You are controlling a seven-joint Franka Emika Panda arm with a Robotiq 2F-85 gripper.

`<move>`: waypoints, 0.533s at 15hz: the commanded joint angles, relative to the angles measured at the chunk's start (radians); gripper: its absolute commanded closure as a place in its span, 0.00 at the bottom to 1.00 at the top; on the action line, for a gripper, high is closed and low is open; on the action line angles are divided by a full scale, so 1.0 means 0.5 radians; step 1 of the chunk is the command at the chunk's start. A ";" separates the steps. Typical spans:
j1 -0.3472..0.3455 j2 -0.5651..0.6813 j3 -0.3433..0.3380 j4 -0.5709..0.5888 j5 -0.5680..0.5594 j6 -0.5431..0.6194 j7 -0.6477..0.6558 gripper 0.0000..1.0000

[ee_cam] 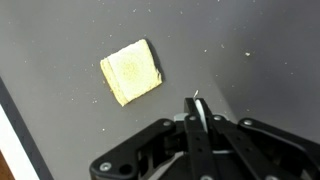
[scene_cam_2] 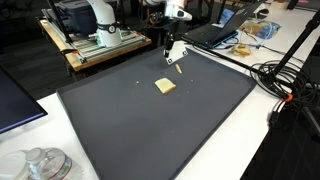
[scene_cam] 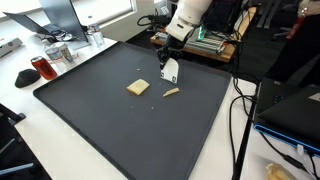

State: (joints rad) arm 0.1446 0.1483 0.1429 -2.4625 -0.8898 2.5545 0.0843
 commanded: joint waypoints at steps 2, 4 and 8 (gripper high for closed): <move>0.009 0.144 -0.020 0.085 0.023 0.013 -0.049 0.99; -0.005 0.172 -0.023 0.118 0.066 -0.011 -0.137 0.99; -0.098 0.182 -0.024 0.207 0.343 -0.029 -0.498 0.99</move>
State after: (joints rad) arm 0.1290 0.2324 0.1314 -2.4013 -0.8275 2.5565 -0.0204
